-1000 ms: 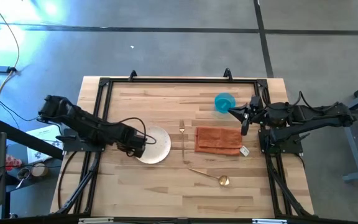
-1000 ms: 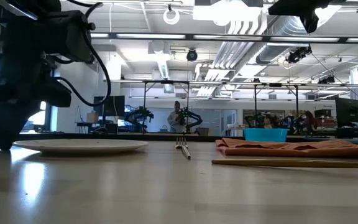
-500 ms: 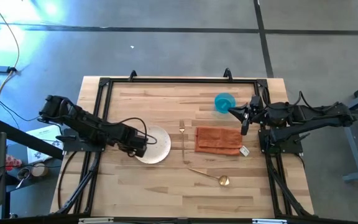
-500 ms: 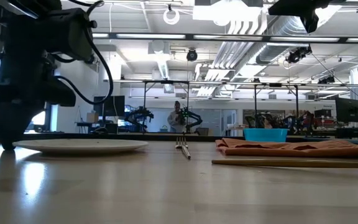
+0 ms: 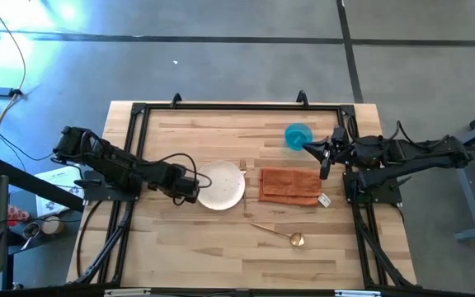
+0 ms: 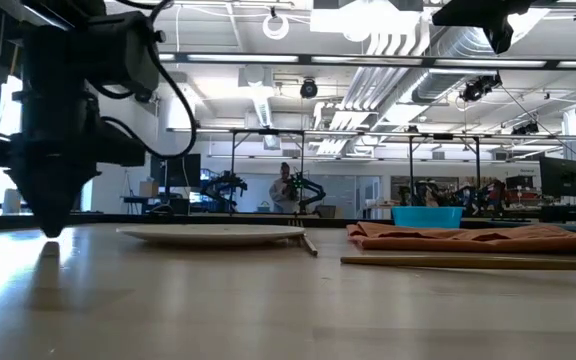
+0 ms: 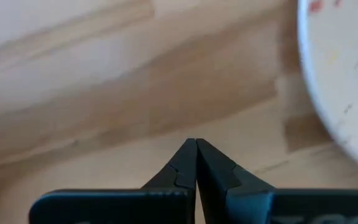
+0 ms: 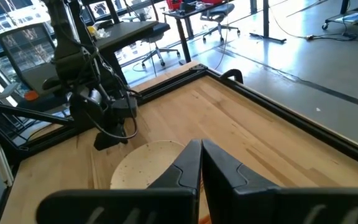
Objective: Set table place
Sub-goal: Adjust the gold fork on the table
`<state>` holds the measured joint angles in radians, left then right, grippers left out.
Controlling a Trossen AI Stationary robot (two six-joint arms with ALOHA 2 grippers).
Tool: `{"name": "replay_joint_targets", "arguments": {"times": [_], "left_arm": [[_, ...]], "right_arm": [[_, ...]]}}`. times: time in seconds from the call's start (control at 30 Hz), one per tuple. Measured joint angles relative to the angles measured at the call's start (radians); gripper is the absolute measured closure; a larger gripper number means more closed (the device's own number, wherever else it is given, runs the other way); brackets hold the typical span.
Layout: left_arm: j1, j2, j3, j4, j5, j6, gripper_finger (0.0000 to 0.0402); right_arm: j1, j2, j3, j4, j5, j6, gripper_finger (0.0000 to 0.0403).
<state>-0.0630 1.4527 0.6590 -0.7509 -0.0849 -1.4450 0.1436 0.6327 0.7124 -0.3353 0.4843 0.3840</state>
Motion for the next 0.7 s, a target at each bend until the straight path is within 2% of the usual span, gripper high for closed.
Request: {"name": "replay_joint_targets", "arguments": {"times": [0.13,0.27,0.37,0.53,0.7], "left_arm": [[0.005,-0.007,0.013,-0.031,0.016,0.008,0.0401],[0.005,-0.025,0.090,-0.036,-0.051,0.051,0.0402],[0.020,-0.024,0.168,-0.075,-0.123,0.111,0.0402],[0.093,-0.019,0.249,-0.130,-0.136,0.228,0.0401],[0.149,-0.019,0.329,-0.255,-0.146,0.328,0.0401]], "right_arm": [[0.000,0.000,0.000,-0.002,-0.004,0.000,0.0398],[0.000,0.004,0.000,-0.030,-0.003,0.023,0.0398],[-0.025,0.057,-0.016,-0.039,-0.016,0.070,0.0401],[-0.123,0.285,-0.027,0.028,-0.178,0.132,0.0403],[-0.245,0.571,-0.026,0.210,-0.377,0.127,0.0403]]}}
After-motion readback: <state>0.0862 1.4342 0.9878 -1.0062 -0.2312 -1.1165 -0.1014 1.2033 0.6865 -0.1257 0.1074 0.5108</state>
